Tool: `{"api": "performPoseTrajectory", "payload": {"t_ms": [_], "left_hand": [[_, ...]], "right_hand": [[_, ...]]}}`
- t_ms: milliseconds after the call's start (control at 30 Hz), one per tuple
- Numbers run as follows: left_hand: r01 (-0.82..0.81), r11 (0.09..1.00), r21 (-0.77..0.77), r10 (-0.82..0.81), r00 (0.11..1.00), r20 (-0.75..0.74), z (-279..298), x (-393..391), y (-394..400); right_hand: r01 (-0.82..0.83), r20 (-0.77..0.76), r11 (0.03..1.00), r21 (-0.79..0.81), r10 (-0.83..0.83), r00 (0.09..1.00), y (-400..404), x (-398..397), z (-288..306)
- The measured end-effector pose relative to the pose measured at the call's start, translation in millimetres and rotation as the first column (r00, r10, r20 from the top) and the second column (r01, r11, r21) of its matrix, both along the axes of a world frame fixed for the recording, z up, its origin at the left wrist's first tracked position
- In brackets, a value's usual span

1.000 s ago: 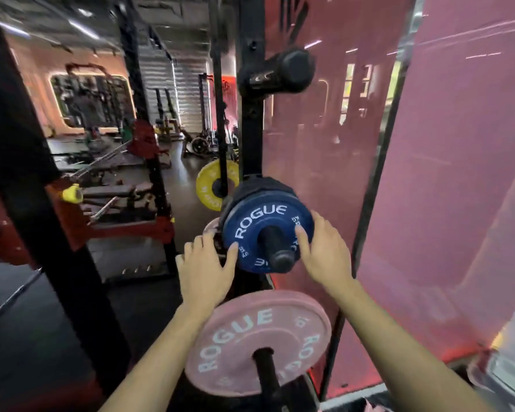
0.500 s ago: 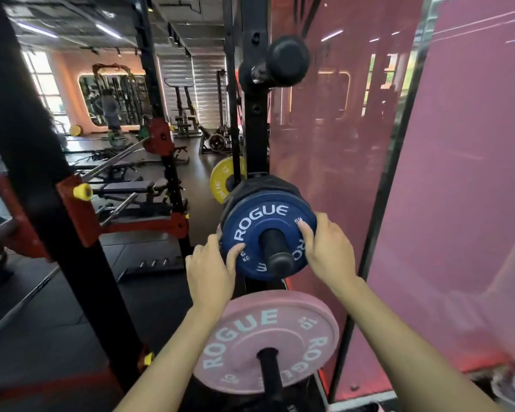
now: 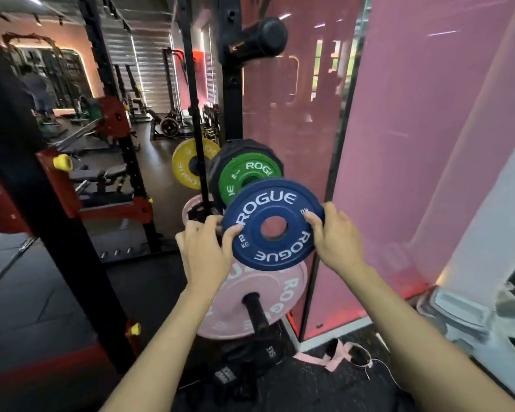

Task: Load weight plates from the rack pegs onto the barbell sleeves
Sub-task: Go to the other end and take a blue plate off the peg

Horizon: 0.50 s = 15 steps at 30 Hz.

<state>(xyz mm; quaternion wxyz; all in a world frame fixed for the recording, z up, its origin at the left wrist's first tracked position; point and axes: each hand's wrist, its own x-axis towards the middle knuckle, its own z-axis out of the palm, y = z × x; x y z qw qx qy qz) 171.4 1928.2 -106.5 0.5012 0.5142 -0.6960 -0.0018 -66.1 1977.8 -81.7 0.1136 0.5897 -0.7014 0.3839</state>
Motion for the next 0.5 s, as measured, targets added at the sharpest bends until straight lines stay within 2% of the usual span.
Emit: {"api": "performPoseTrajectory", "payload": {"t_ms": [133, 267, 500], "left_hand": [[0.012, 1.0, 0.023, -0.013, 1.0, 0.017, -8, 16, 38], [-0.055, 0.998, 0.023, 0.053, 0.996, 0.074, -13, 47, 77], [-0.28, 0.957, 0.072, 0.275, 0.958, 0.077, -16, 132, 155]], "right_hand": [[0.024, -0.01, 0.998, 0.061, -0.023, 1.0, 46, 15, -11], [-0.008, -0.055, 0.998, 0.064, 0.012, 0.998, 74, 39, -14], [-0.306, -0.034, 0.951, 0.035, 0.307, 0.951, 95, 113, -18]]}}
